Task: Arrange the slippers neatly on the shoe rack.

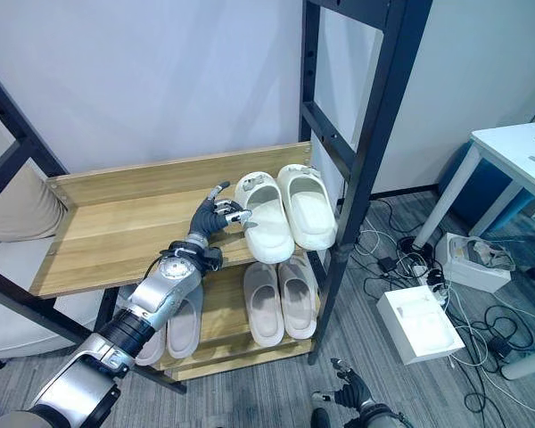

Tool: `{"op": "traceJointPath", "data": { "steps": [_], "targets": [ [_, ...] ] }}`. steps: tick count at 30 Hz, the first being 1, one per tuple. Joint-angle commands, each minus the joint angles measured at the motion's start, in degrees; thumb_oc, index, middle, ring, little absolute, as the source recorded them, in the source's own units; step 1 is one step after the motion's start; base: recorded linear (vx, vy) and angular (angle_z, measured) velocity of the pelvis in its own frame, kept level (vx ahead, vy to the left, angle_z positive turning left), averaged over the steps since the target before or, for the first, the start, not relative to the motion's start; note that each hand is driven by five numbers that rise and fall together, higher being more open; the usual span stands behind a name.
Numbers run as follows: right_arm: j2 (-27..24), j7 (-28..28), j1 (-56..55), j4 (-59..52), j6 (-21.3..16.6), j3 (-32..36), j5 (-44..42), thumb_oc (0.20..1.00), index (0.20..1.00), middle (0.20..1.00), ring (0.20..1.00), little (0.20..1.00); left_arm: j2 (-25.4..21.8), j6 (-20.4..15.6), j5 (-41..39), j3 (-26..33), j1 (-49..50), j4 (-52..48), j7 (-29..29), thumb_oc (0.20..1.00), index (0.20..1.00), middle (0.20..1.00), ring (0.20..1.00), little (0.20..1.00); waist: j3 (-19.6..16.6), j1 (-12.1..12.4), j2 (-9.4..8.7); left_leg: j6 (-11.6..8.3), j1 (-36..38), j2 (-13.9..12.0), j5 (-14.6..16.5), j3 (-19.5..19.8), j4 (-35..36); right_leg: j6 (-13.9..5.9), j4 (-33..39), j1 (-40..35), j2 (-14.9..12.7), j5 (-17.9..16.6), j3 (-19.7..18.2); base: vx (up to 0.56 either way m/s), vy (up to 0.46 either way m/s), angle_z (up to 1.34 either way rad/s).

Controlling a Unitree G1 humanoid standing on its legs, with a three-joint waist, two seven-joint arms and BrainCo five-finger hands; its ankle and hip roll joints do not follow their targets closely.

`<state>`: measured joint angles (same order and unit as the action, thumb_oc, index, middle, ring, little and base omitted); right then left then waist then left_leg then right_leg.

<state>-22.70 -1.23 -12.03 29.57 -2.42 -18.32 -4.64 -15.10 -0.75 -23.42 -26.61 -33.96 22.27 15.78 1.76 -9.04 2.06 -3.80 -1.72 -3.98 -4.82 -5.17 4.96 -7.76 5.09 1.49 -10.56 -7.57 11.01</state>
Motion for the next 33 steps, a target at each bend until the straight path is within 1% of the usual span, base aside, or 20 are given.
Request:
{"op": "traceJointPath", "data": {
  "steps": [1,2,4,5,6,7,11,12,13,18,21,24,25,26,27,28,30,31,32,33],
  "targets": [
    [-0.26,-1.24,3.49,-0.91,-2.86,-0.03,-1.43,1.0,1.0,1.0,1.0,1.0,4.87,-2.66,4.15,-1.39,-11.18,3.32,-0.62,1.0,1.0,1.0,1.0,1.0,3.84,-1.71,-0.09,-0.13,3.32,0.46,4.15,1.13,0.04,-1.77,-0.09,-4.7,0.71,6.26,2.38,0.0,0.0,0.0],
    [0.03,-1.38,3.24,-1.15,-3.19,0.13,-1.37,1.0,1.0,1.0,1.0,1.0,3.44,-3.04,5.93,-0.4,-10.96,0.85,0.06,1.0,1.0,1.0,1.0,1.0,3.87,-1.34,-0.19,-0.09,3.29,0.52,4.13,1.34,0.04,-1.8,-0.09,-4.78,0.75,6.32,2.54,0.0,0.0,0.0],
    [0.11,-1.41,3.14,-1.11,-3.25,0.21,-1.35,1.0,1.0,1.0,1.0,1.0,2.93,-3.03,6.64,-0.03,-10.68,0.04,0.25,1.0,1.0,1.0,1.0,1.0,3.83,-1.16,-0.25,-0.08,3.29,0.52,4.14,1.42,0.04,-1.8,-0.09,-4.87,0.75,6.36,2.7,0.0,0.0,0.0],
    [0.42,-1.53,2.82,-1.28,-3.57,0.33,-1.22,1.0,1.0,1.0,1.0,1.0,1.59,-3.39,8.02,1.49,-9.86,-1.34,1.05,1.0,1.0,1.0,1.0,1.0,3.81,-0.72,-0.35,-0.05,3.26,0.54,4.1,1.65,0.04,-1.77,-0.09,-5.04,0.77,6.45,2.96,0.0,0.0,0.0],
    [0.43,-1.53,2.82,-1.28,-3.57,0.31,-1.22,1.0,1.0,1.0,1.0,1.0,1.57,-3.37,8.03,1.5,-9.82,-1.39,1.05,1.0,1.0,1.0,1.0,1.0,3.8,-0.76,-0.35,-0.05,3.26,0.55,4.1,1.67,0.04,-1.77,-0.09,-5.05,0.76,6.46,2.97,0.0,0.0,0.0],
    [0.62,-1.7,2.62,-1.34,-3.74,0.55,-0.95,1.0,1.0,1.0,1.0,1.0,0.02,-3.75,8.22,3.52,-8.48,-2.33,2.1,1.0,1.0,1.0,1.0,1.0,3.78,-0.26,-0.52,-0.05,3.21,0.59,4.1,1.95,0.04,-1.75,-0.09,-5.17,0.7,6.49,3.2,0.0,0.0,0.0],
    [0.97,-1.85,2.54,-1.52,-3.89,0.47,-0.66,1.0,1.0,1.0,1.0,1.0,-1.9,-4.29,8.32,6.17,-6.64,-3.61,3.25,1.0,1.0,1.0,1.0,1.0,3.71,0.34,-0.71,-0.08,3.12,0.61,4.01,2.33,0.04,-1.71,-0.09,-5.31,0.7,6.54,3.65,0.0,0.002,0.01],
    [1.17,-1.74,2.49,-1.6,-4.03,0.44,-0.6,1.0,1.0,1.0,1.0,1.0,-3.8,-4.99,8.48,8.63,-5.34,-5.12,4.14,1.0,1.0,1.0,1.0,1.0,3.56,0.98,-0.93,-0.09,3.11,0.61,4.0,2.53,0.04,-1.73,-0.09,-5.42,0.73,6.53,3.94,-0.01,0.008,0.1],
    [1.16,-1.64,2.49,-1.6,-3.99,0.44,-0.49,1.0,1.0,1.0,1.0,1.0,-4.61,-5.15,8.55,9.5,-5.11,-5.66,4.35,1.0,1.0,1.0,1.0,1.0,3.46,1.21,-1.02,-0.1,3.13,0.61,4.03,2.62,0.04,-1.72,-0.09,-5.49,0.72,6.55,3.93,0.0,0.005,0.1],
    [1.16,-1.35,2.66,-1.8,-3.9,0.44,-0.51,1.0,1.0,1.0,1.0,1.0,-6.19,-5.72,8.05,11.6,-4.31,-7.51,4.84,1.0,1.0,1.0,1.0,1.0,3.21,1.84,-1.2,-0.07,3.12,0.67,4.06,2.95,0.04,-1.74,-0.09,-5.66,0.7,6.54,4.32,0.0,0.006,0.04],
    [1.53,-1.27,3.17,-1.5,-3.73,0.34,-0.64,1.0,1.0,1.0,1.0,1.0,-6.81,-6.5,7.45,12.57,-3.8,-11.59,4.87,1.0,1.0,1.0,1.0,1.0,3.18,2.42,-1.34,-0.07,3.01,0.73,4.07,3.28,0.04,-1.76,-0.09,-5.72,0.61,6.55,4.56,-0.02,0.008,0.04],
    [1.68,-1.15,4.0,-1.05,-3.56,0.38,-1.28,1.0,1.0,1.0,1.0,1.0,-7.41,-8.59,4.53,12.23,-3.15,-21.46,2.28,1.0,1.0,1.0,1.0,1.0,3.25,3.22,-1.48,0.06,2.76,0.93,4.01,3.88,0.04,-1.72,-0.09,-5.91,0.62,6.47,4.93,-0.02,0.014,0.07],
    [1.69,-1.15,4.0,-1.04,-3.57,0.36,-1.28,1.0,1.0,1.0,1.0,1.0,-7.43,-8.53,4.52,12.27,-3.07,-21.57,2.26,1.0,1.0,1.0,1.0,1.0,3.25,3.2,-1.49,0.06,2.78,0.94,4.01,3.88,0.04,-1.73,-0.09,-5.92,0.62,6.47,4.93,-0.01,0.009,0.15],
    [1.73,-0.93,4.14,-0.85,-3.64,0.48,-2.02,1.0,1.0,1.0,1.0,1.0,-7.66,-10.18,1.35,11.35,-2.47,-27.62,-0.21,1.0,1.0,1.0,1.0,1.0,3.29,3.67,-1.66,0.11,2.75,0.98,4.03,4.25,0.04,-1.71,-0.09,-6.04,0.6,6.48,5.12,-0.01,0.002,0.12],
    [1.74,-0.92,4.13,-0.84,-3.64,0.47,-2.02,1.0,1.0,1.0,1.0,1.0,-7.67,-10.13,1.34,11.37,-2.4,-27.7,-0.23,1.0,1.0,1.0,1.0,1.0,3.28,3.66,-1.67,0.11,2.76,0.98,4.04,4.26,0.04,-1.71,-0.09,-6.05,0.6,6.48,5.13,-0.01,0.004,0.11],
    [1.67,-0.64,4.15,-0.7,-3.78,0.45,-2.24,1.0,1.0,1.0,1.0,1.0,-7.53,-10.97,-0.68,10.21,-2.04,-32.52,-2.83,1.0,1.0,1.0,1.0,1.0,3.23,3.99,-1.87,0.12,2.74,1.01,4.07,4.41,0.04,-1.72,-0.09,-6.18,0.53,6.47,5.36,-0.01,0.008,0.08],
    [1.77,-0.43,4.14,-0.44,-3.8,0.5,-2.45,1.0,1.0,1.0,1.0,1.0,-7.73,-11.93,-3.37,9.43,-1.38,-38.17,-5.19,1.0,1.0,1.0,1.0,1.0,3.21,4.34,-1.99,0.11,2.71,1.06,4.06,4.64,0.04,-1.7,-0.09,-6.26,0.48,6.49,5.68,-0.01,0.01,0.08],
    [1.77,-0.43,4.14,-0.44,-3.8,0.5,-2.45,1.0,1.0,1.0,1.0,1.0,-7.73,-11.92,-3.37,9.44,-1.37,-38.19,-5.19,1.0,1.0,1.0,1.0,1.0,3.21,4.33,-1.99,0.11,2.71,1.06,4.06,4.64,0.04,-1.7,-0.09,-6.26,0.48,6.49,5.68,-0.01,0.012,0.06],
    [2.21,-0.25,4.17,0.16,-3.8,0.42,-2.52,1.0,1.0,1.0,1.0,1.0,-8.08,-12.63,-6.23,8.39,-0.06,-44.17,-8.5,1.0,1.0,1.0,1.0,1.0,3.15,4.74,-2.17,0.12,2.68,1.05,4.11,4.92,0.04,-1.7,-0.09,-6.36,0.41,6.53,5.79,0.0,0.008,0.03],
    [2.23,-0.25,4.16,0.18,-3.82,0.39,-2.51,1.0,1.0,1.0,1.0,1.0,-8.12,-12.56,-6.26,8.43,0.04,-44.29,-8.53,1.0,1.0,1.0,1.0,1.0,3.13,4.73,-2.19,0.12,2.69,1.05,4.11,4.91,0.04,-1.7,-0.09,-6.37,0.4,6.54,5.79,0.0,0.0,0.0]
  ]
}}
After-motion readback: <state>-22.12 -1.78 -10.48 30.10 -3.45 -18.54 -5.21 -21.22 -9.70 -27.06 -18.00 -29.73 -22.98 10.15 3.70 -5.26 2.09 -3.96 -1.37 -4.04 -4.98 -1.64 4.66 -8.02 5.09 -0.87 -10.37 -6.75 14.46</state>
